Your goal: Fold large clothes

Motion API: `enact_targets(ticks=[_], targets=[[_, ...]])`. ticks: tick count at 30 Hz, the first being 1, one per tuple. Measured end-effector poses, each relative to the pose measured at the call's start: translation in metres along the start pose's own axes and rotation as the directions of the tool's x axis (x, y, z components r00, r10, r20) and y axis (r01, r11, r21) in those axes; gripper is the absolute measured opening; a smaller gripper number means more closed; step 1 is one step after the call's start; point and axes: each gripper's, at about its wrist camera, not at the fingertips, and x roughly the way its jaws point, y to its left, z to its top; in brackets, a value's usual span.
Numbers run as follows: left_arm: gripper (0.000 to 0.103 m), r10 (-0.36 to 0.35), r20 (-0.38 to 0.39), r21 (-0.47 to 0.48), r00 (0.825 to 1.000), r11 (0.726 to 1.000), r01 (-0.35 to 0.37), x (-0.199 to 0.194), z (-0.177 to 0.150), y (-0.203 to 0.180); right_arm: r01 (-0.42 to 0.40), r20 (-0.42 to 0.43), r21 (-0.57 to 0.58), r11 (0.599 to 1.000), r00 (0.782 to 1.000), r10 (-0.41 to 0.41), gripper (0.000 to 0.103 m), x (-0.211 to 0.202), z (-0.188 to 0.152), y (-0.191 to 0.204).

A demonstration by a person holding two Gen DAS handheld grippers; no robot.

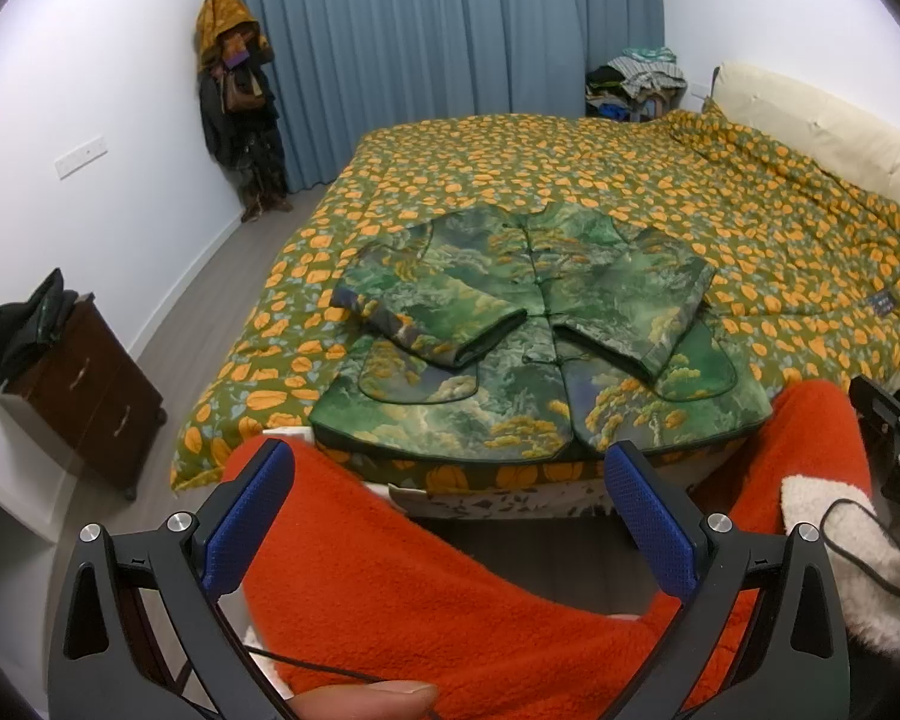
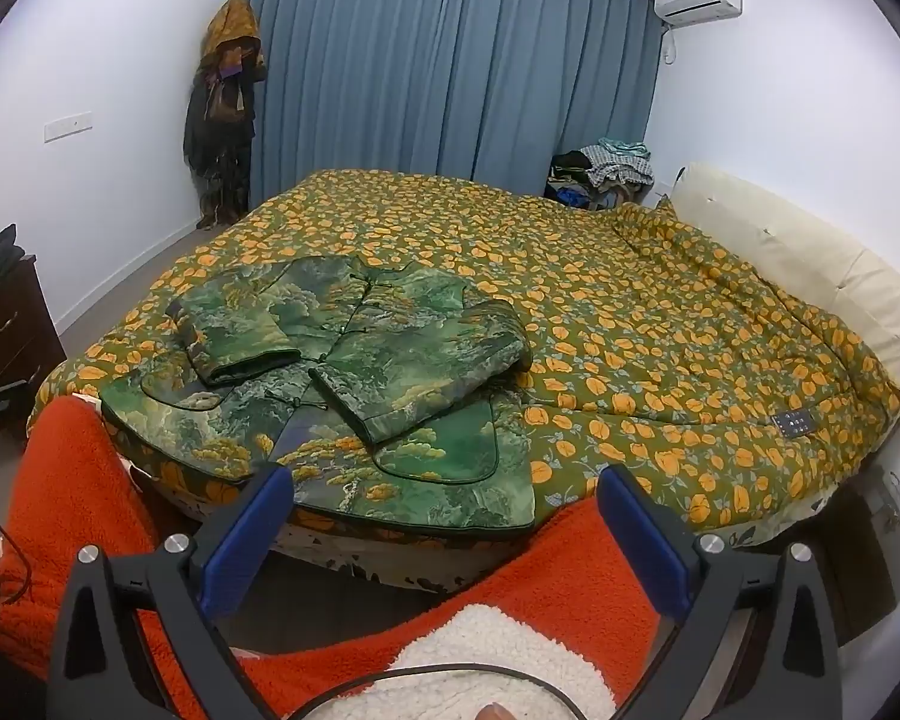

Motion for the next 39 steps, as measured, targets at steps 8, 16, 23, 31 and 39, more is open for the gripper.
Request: enact_targets(ticks=[8, 16, 23, 31, 39], targets=[[0.103, 0.0, 0.0, -0.001, 1.0, 1.0, 0.0, -0.0002, 0.0, 0.0002, 0.001, -0.001, 0.0, 1.0, 1.0, -0.001, 0.103, 0.0005, -0.0001, 0.0008], [0.103, 0.002, 0.001, -0.002, 1.0, 1.0, -0.002, -0.0003, 0.0002, -0.0002, 0.001, -0.003, -0.002, 1.0, 1.0, -0.001, 0.103, 0.0012, -0.0007, 0.0015], [0.103, 0.002, 0.0, -0.001, 1.0, 1.0, -0.002, -0.0005, -0.0003, -0.0001, 0.002, -0.003, -0.004, 1.0, 1.0, -0.002, 0.103, 0.0001, -0.0014, 0.0026], [0.103, 0.002, 0.0, -0.001, 1.0, 1.0, -0.002, -0.0002, -0.0003, -0.0002, 0.003, -0.005, -0.004, 1.0, 1.0, -0.003, 0.103, 0.0009, -0.0019, 0.0035], [0.103, 0.004, 0.001, 0.001, 1.0, 1.0, -0.004, -0.0003, -0.0002, -0.0003, 0.003, -0.006, -0.005, 1.0, 1.0, -0.003, 0.103, 0.0004, -0.002, 0.0039]])
